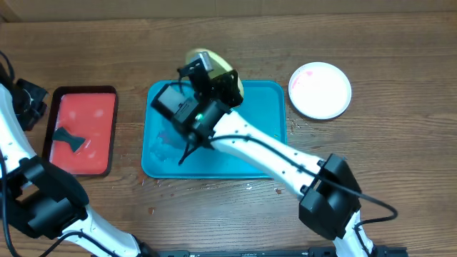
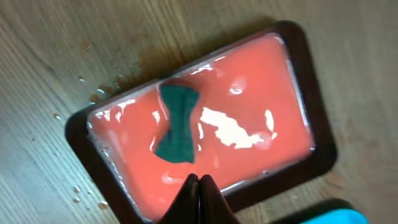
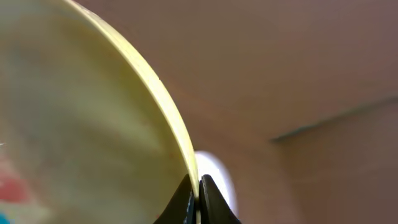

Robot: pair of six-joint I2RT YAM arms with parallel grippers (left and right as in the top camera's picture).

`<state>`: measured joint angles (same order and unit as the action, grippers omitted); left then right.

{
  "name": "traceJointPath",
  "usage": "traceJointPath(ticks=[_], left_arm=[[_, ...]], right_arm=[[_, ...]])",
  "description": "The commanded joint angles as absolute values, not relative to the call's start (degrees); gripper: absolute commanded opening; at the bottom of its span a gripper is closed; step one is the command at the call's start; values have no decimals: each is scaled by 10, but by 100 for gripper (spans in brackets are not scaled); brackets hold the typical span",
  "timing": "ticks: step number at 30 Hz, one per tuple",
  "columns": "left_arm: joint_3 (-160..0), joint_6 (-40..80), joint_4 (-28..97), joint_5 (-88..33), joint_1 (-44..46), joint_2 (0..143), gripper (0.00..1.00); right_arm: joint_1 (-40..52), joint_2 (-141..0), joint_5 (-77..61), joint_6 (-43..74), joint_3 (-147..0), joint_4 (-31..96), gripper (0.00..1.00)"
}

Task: Clean dirty plates on tray and stack at the side
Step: 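Lift the yellow-green plate off the teal tray with the right gripper, then carry the yellow-green plate right and stack it on the plate pile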

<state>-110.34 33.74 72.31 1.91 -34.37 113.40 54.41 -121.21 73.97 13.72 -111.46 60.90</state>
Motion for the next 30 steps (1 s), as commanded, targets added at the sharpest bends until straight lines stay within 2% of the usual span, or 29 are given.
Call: traceJointPath(ticks=[1, 4, 6, 7, 8, 9, 11, 14, 20, 22, 25, 30], left_arm=[[-1104, 351, 722, -2, -340, 1146, 4], [-1103, 352, 721, -2, -336, 1153, 9], [-1103, 352, 721, -2, -335, 1155, 23], [-1103, 352, 722, -3, -335, 1155, 26], [-1103, 352, 722, -3, -334, 1155, 28], [-1103, 352, 724, -6, -333, 1155, 29], [-1103, 352, 728, -17, -333, 1155, 31], [-1103, 352, 728, -26, -333, 1155, 43], [-1103, 352, 728, -26, -333, 1155, 81], [-1103, 352, 728, -26, -333, 1155, 100], [-1103, 352, 728, -26, -333, 1155, 100], [-1103, 352, 728, -26, -333, 1155, 100]], right_arm=[[590, -1180, 900, 86, -1134, 599, 4], [614, -1181, 899, 70, -1134, 590, 4], [622, -1181, 874, 70, -1133, 581, 4], [622, -1181, 849, 70, -1133, 580, 4], [622, -1181, 807, 70, -1133, 580, 4], [600, -1181, 691, 71, -1133, 580, 4], [570, -1181, 592, 83, -1133, 577, 4], [506, -1179, 447, 138, -1133, 584, 4], [364, -1136, 173, 216, -1133, 603, 4], [301, -1119, 81, 217, -1133, 604, 4], [185, -1108, -13, 217, -1133, 639, 4], [44, -1112, -20, 217, -1103, 703, 4]])
